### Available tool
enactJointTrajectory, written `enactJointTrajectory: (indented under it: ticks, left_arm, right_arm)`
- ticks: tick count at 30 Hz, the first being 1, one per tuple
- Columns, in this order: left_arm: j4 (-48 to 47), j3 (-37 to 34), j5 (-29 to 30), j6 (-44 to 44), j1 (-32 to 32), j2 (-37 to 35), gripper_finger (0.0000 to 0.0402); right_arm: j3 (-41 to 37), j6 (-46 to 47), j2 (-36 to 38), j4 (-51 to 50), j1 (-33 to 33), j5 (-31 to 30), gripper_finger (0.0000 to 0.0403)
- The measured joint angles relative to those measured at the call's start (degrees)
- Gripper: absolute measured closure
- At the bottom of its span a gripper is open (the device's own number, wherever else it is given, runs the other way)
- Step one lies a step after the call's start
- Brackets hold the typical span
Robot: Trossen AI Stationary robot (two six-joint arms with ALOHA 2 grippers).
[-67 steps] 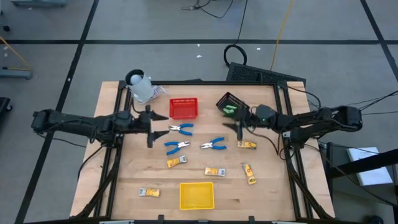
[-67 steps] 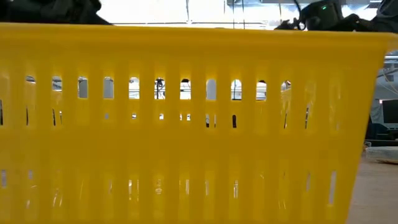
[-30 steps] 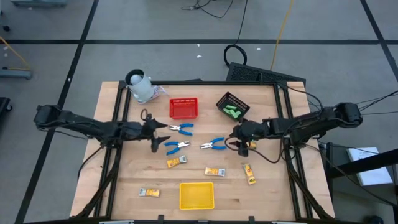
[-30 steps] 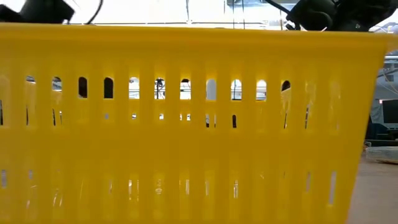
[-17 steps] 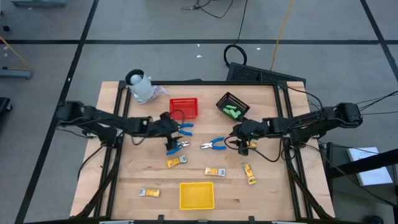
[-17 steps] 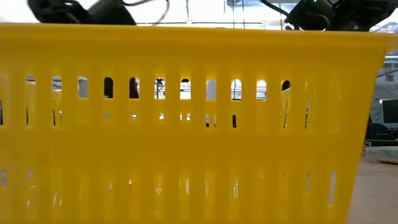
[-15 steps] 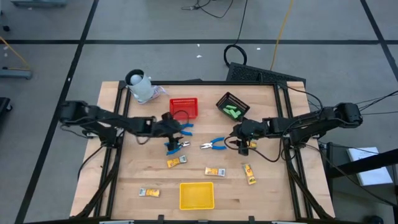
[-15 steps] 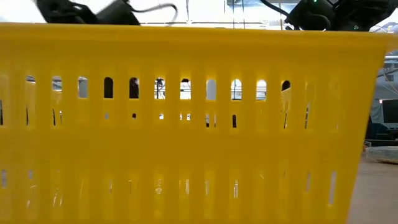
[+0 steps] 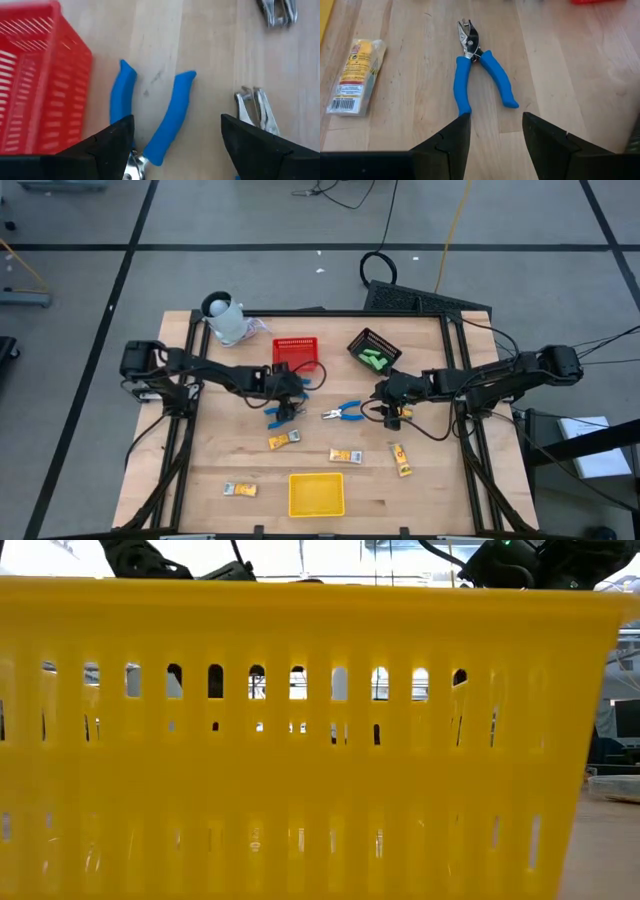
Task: Pick & Place School Supplies
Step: Put the blue hole puncher into the red bin
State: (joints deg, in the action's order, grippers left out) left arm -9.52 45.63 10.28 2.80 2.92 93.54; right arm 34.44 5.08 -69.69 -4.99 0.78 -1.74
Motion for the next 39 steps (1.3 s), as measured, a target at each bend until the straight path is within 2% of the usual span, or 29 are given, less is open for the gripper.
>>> enactJointTrajectory:
  ticks: [4, 15, 24, 26, 30, 39]
  left_arm:
    - [-0.4, 0.0, -0.1, -0.1, 0.0, 0.5, 0.0127]
    - [1.4, 0.0, -1.2, 0.1, 0.0, 2.4, 0.0228]
    - [3.7, 0.1, -0.9, 1.4, 0.0, 5.4, 0.0267]
    - [3.8, 0.1, -0.4, 1.4, 0.0, 6.0, 0.0289]
    - [3.8, 0.1, -0.3, 1.6, -0.1, 6.4, 0.0363]
    - [6.6, -0.2, 0.2, 1.6, -1.3, 3.3, 0.0363]
  right_arm:
    - [0.0, 0.0, 0.0, 0.2, 0.0, 0.0, 0.0234]
    - [0.0, 0.0, 0.0, 0.5, 0.0, 0.0, 0.0234]
    - [0.0, 0.0, 0.0, 0.4, 0.1, 0.0, 0.0234]
    - [0.0, 0.0, 0.0, 0.5, 0.1, 0.0, 0.0234]
    - [0.0, 0.1, 0.0, 0.5, 0.1, 0.2, 0.0234]
    - [0.0, 0.4, 0.0, 0.5, 0.1, 0.3, 0.0234]
